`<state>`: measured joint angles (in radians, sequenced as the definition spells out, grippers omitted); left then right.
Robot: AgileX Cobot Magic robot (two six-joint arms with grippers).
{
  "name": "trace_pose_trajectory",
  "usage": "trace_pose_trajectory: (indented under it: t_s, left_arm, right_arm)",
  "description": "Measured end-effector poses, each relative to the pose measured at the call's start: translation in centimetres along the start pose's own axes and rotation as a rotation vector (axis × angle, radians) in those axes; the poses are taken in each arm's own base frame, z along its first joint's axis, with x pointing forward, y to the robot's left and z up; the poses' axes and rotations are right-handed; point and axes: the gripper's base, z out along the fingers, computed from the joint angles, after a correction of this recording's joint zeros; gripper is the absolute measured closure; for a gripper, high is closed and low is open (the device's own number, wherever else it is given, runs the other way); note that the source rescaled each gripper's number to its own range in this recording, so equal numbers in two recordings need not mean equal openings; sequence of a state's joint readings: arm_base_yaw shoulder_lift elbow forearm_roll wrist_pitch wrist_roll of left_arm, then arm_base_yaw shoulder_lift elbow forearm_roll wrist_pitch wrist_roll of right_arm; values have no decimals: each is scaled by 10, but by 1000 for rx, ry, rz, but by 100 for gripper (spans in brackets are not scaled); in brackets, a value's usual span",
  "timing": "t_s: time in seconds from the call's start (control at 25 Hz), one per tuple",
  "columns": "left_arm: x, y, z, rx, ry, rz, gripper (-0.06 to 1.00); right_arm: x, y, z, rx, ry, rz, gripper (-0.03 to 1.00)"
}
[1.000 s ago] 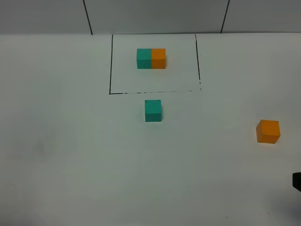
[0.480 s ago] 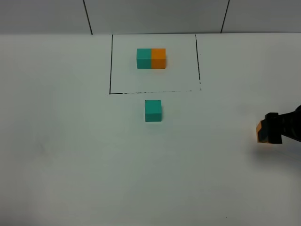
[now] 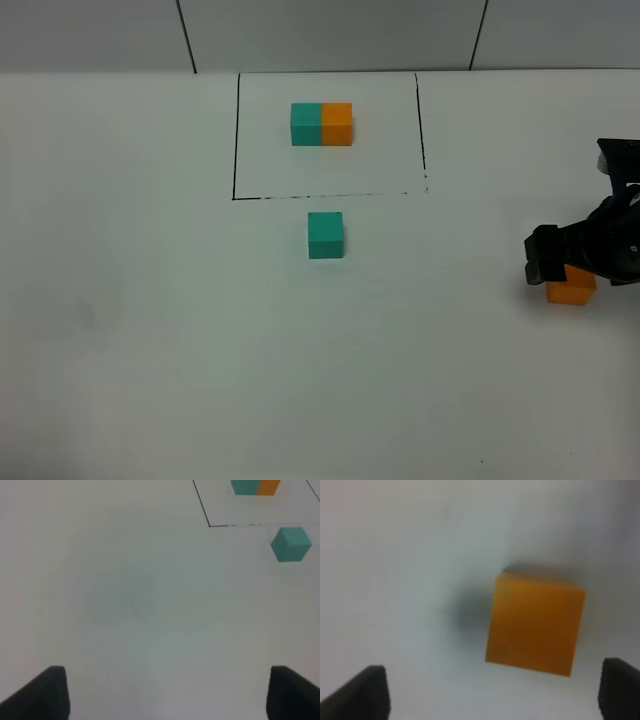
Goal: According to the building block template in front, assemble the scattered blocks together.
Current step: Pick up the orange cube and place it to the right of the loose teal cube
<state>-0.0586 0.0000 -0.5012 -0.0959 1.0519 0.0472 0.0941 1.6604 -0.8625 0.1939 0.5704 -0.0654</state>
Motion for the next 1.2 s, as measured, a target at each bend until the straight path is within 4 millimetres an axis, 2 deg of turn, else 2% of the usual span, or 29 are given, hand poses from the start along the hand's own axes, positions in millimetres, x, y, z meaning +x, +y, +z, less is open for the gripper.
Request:
trace_pose_trajectory:
  t_s: [0.56,0.92,1.04,1.16,1.2]
  left_arm:
    - [0,0,0,0,0,0,26]
    - [0,0,0,0,0,0,26]
    - [0,0,0,0,0,0,26]
    - [0,0,0,0,0,0,26]
    - [0,0,0,0,0,0,26]
  right_arm:
    - [-13,-5,42,26,50,-5,14]
    - [-12,-7,50,39,78,-18,15]
    - [-11,-8,50,49,82,-16,21]
    - [-11,-9,50,55,82,-3,39]
    - [-11,-9,50,56,83,1,48]
